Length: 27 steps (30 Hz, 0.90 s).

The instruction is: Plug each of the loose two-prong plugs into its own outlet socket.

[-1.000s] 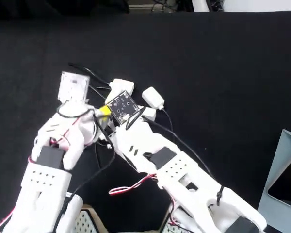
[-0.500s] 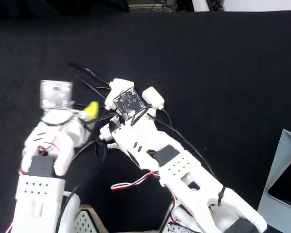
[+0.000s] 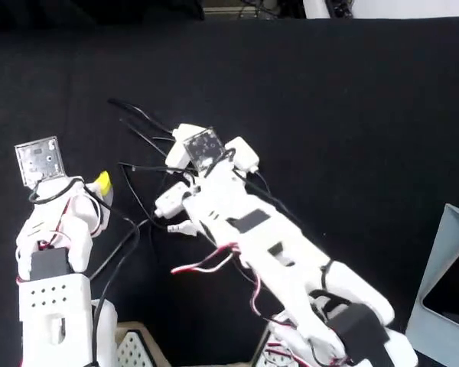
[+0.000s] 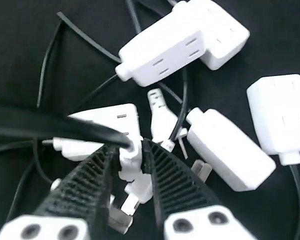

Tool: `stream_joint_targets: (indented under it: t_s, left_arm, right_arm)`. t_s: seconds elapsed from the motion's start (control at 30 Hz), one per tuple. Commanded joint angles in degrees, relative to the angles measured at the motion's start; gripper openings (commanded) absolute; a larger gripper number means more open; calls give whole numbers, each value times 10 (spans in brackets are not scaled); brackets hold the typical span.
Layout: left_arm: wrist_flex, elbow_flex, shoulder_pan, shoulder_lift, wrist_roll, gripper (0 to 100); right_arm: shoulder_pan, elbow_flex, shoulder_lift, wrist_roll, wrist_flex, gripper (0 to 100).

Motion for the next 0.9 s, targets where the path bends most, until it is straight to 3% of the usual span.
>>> stream_joint_targets:
  t_s: [0.0,0.3,0.57,0.87]
  left_arm:
    - [-11,4,-3,-10,5,222]
    - [-11,5,-3,-10,4,223]
    - [-11,5,-3,-10,4,223]
    - [-11,6,-4,-10,4,223]
  right_arm:
    - [8,-42,1,-8,-8,11]
    - [8,-41,-57,-8,-8,11]
    - [8,-48,14,-4,-74,11]
    - [-15,-61,32,-4,-76,11]
